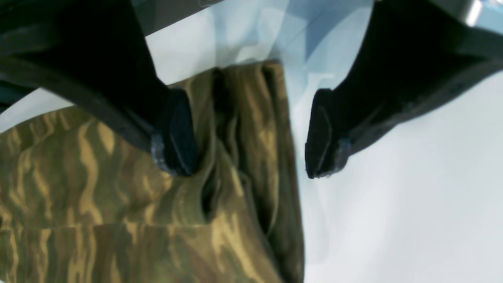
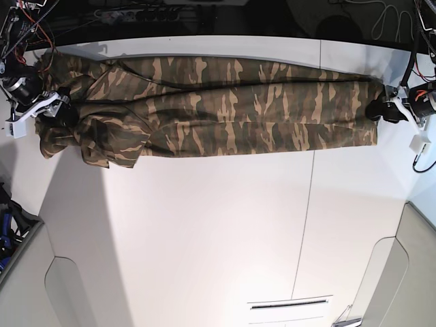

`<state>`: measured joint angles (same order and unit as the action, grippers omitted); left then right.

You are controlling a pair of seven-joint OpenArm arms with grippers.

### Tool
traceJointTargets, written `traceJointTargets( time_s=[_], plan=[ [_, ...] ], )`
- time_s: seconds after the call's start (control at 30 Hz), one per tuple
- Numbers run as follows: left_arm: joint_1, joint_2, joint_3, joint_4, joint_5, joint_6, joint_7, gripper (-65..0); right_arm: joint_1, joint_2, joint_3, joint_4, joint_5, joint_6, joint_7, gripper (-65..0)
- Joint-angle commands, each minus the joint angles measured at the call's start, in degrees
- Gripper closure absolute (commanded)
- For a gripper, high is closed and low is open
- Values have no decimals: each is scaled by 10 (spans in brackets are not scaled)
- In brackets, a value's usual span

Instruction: Fold the T-shirt properly

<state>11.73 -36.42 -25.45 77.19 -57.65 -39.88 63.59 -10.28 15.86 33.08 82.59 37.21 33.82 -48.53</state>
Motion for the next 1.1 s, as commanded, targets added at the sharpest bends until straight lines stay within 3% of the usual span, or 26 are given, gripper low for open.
traceJointTargets(
  time_s=[0.0, 0.43, 0.7, 0.8, 0.97, 1.0, 1.07],
  plan=[
    [-4, -12, -5, 6, -11, -1, -4, -467, 1, 6, 0, 4, -1, -4, -14, -441],
    [-2, 0, -5, 6, 5, -1, -6, -467, 1, 6, 0, 4, -1, -4, -14, -441],
    [-1, 43, -5, 6, 25, -1, -4, -467, 1, 6, 0, 4, -1, -4, -15, -441],
    [1, 45, -5, 6, 5, -1, 13, -466, 1, 6, 0, 4, -1, -4, -15, -441],
    [0, 45, -5, 6, -92, -1, 77, -463, 1, 6, 0, 4, -1, -4, -14, -441],
    [0, 45, -5, 6, -105, -1, 79, -445, 1, 6, 0, 4, -1, -4, -14, -441],
    [0, 45, -5, 6, -114, -1, 77, -301, 1, 6, 0, 4, -1, -4, -15, -441]
  ],
)
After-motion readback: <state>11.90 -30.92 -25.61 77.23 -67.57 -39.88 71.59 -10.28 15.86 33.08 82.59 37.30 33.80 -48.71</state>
